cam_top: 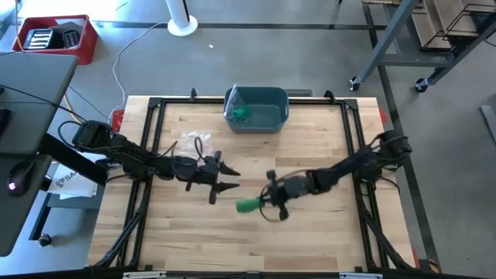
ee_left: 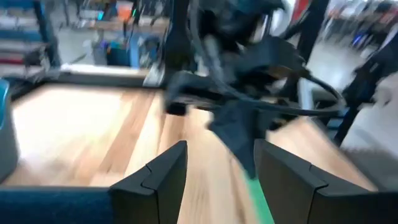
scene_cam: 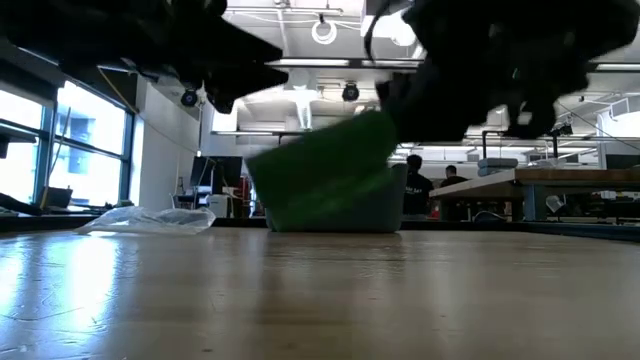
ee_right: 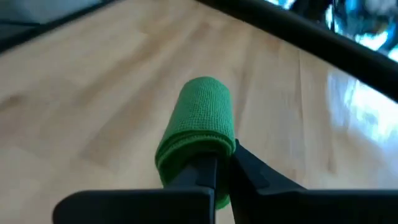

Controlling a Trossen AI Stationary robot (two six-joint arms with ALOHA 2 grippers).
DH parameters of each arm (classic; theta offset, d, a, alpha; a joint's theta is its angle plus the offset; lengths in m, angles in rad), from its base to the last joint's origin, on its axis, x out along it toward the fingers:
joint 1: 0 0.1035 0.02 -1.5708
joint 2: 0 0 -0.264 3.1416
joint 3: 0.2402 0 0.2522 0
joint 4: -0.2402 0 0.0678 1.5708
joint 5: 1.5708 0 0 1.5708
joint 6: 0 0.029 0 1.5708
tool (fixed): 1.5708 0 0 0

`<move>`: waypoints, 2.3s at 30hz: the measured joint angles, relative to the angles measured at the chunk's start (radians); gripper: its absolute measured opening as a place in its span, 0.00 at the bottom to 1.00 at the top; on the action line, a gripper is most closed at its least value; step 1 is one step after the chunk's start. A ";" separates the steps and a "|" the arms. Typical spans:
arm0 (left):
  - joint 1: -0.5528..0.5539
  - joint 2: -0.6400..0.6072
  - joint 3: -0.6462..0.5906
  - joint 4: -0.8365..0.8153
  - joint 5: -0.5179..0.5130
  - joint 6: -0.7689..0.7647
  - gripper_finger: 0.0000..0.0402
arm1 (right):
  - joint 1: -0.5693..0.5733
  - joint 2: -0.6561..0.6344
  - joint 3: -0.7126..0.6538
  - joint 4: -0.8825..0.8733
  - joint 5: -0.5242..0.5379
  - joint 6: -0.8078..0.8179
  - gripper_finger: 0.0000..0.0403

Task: Roll bandage
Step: Roll the green bandage

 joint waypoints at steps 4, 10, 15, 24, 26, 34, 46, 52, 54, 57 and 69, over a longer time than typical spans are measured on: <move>-0.007 0.000 0.038 -0.125 -0.050 0.001 0.44 | -0.131 0.052 -0.075 0.110 -0.141 0.126 0.02; 0.004 0.000 0.061 -0.170 -0.059 0.011 0.44 | -0.268 0.139 -0.072 0.123 -0.300 0.135 0.02; 0.018 0.000 0.060 -0.243 -0.090 0.003 0.44 | -0.293 0.158 -0.071 0.122 -0.238 -0.050 0.02; 0.007 0.000 0.060 -0.310 -0.088 0.134 0.44 | -0.293 0.149 -0.075 0.130 -0.215 -0.040 0.02; -0.023 0.000 0.060 -0.307 -0.087 0.246 0.44 | -0.276 0.126 -0.078 0.139 -0.225 -0.017 0.02; -0.132 -0.012 0.060 -0.172 -0.137 0.374 0.46 | -0.191 -0.053 -0.212 0.365 -0.214 0.061 0.01; -0.173 -0.003 0.142 -0.126 -0.226 0.559 0.58 | -0.168 -0.134 -0.234 0.510 -0.214 0.104 0.01; -0.180 -0.003 0.184 -0.237 -0.304 0.593 0.58 | -0.168 -0.134 -0.224 0.503 -0.213 0.094 0.02; -0.181 -0.003 0.187 -0.249 -0.328 0.594 0.57 | -0.169 -0.134 -0.224 0.503 -0.212 0.094 0.02; -0.182 -0.003 0.187 -0.250 -0.332 0.584 0.56 | -0.164 -0.134 -0.224 0.507 -0.170 0.101 0.02; -0.164 -0.003 0.185 -0.272 -0.250 0.532 0.41 | -0.092 -0.135 -0.088 0.250 -0.005 -0.028 0.02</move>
